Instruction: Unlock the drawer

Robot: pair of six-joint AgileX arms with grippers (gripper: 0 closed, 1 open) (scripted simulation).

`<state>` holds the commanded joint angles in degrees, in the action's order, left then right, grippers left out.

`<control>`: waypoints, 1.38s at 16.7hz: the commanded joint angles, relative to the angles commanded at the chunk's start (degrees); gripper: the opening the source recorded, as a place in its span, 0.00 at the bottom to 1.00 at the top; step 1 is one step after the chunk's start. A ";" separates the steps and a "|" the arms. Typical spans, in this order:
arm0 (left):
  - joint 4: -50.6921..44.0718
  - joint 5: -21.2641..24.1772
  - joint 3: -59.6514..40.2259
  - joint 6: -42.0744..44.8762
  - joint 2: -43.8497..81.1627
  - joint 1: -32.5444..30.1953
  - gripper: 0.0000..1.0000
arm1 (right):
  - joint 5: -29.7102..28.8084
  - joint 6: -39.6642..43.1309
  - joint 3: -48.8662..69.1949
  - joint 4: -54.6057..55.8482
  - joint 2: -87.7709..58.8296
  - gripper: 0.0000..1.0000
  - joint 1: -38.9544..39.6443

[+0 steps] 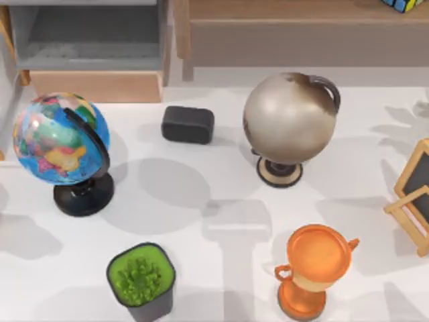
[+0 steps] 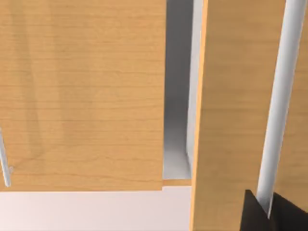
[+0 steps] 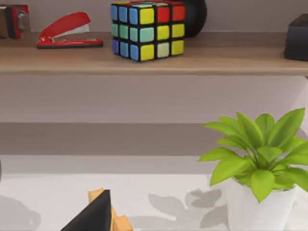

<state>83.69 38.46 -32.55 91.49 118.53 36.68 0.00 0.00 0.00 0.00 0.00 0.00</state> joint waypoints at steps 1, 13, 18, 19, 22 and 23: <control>0.92 1.12 1.94 -0.05 -0.65 0.99 0.00 | 0.00 0.00 0.00 0.00 0.00 1.00 0.00; 2.54 2.98 4.68 -0.10 -1.87 2.40 0.45 | 0.00 0.00 0.00 0.00 0.00 1.00 0.00; 2.54 2.98 4.68 -0.10 -1.87 2.40 0.83 | 0.00 0.00 0.00 0.00 0.00 1.00 0.00; 2.54 2.98 4.68 -0.10 -1.87 2.40 0.90 | 0.00 0.00 0.00 0.00 0.00 1.00 0.00; 2.54 2.98 4.68 -0.10 -1.87 2.40 1.00 | 0.00 0.00 0.00 0.00 0.00 1.00 0.00; 2.54 2.98 4.68 -0.10 -1.87 2.40 1.00 | 0.00 0.00 0.00 0.00 0.00 1.00 0.00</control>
<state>86.24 41.44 -27.87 91.39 116.65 39.08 0.00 0.00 0.00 0.00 0.00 0.00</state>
